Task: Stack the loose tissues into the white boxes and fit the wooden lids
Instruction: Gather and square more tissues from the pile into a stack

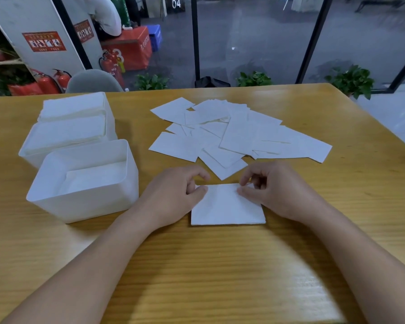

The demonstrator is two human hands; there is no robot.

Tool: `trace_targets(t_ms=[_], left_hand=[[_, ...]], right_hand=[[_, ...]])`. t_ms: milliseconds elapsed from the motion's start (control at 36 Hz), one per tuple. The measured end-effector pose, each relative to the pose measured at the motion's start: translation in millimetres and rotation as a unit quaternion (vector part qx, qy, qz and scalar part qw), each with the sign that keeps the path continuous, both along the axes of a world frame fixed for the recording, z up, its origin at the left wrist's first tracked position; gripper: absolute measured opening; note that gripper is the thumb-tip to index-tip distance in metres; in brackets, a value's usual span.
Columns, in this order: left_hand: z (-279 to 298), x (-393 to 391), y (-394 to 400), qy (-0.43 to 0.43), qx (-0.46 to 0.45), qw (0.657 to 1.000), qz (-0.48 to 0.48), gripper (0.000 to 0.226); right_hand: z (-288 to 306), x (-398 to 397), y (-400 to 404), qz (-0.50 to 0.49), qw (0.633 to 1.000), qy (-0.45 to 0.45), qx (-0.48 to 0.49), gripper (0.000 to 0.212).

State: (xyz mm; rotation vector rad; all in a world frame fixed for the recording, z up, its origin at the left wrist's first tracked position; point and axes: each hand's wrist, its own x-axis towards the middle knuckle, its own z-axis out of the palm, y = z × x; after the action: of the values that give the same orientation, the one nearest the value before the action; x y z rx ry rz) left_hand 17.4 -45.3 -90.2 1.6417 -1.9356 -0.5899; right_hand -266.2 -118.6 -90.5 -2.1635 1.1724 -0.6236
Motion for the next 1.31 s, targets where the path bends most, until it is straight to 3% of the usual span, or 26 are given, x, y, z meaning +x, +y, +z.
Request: trace_targets(t_ms=[167,333,528,611,750,833,917,1056,1167,1306], left_hand=[[3,-4,0,-0.046,-0.020,0.999,0.012,0.008],[3,-4,0,-0.036,-0.040,0.998,0.043,0.005],[-1,-8,0,0.013,-0.048,0.998,0.046,0.008],[-1,-8,-1,0.031,-0.068,0.996,0.055,0.024],[2,-10,-3,0.000,-0.096,0.994,0.057,0.049],[2,-12,-2,-0.013,-0.119,0.991,0.062,0.043],[4,-14,-2,-0.007,-0.146,0.988,0.054,0.021],[8,-17,2,0.004,-0.206,0.978,0.030,0.010],[12,-23,5,-0.064,-0.255,0.965,0.006,0.015],[10,-27,4,-0.083,-0.272,0.959,-0.009,0.013]], right_hand=[[7,6,1,0.022,0.997,-0.001,-0.068,0.006],[3,14,8,0.085,0.990,0.076,-0.082,0.029],[5,17,11,0.082,0.984,0.106,-0.114,0.043],[8,16,11,0.082,0.988,0.069,-0.108,0.035],[18,11,12,0.061,0.991,-0.109,-0.051,0.010],[22,9,11,0.077,0.982,-0.174,-0.022,0.009],[23,8,13,0.089,0.973,-0.213,-0.001,0.008],[22,7,13,0.092,0.973,-0.212,-0.017,0.030],[22,9,17,0.072,0.981,-0.178,-0.029,0.051],[19,15,18,0.067,0.980,-0.155,-0.103,0.014]])
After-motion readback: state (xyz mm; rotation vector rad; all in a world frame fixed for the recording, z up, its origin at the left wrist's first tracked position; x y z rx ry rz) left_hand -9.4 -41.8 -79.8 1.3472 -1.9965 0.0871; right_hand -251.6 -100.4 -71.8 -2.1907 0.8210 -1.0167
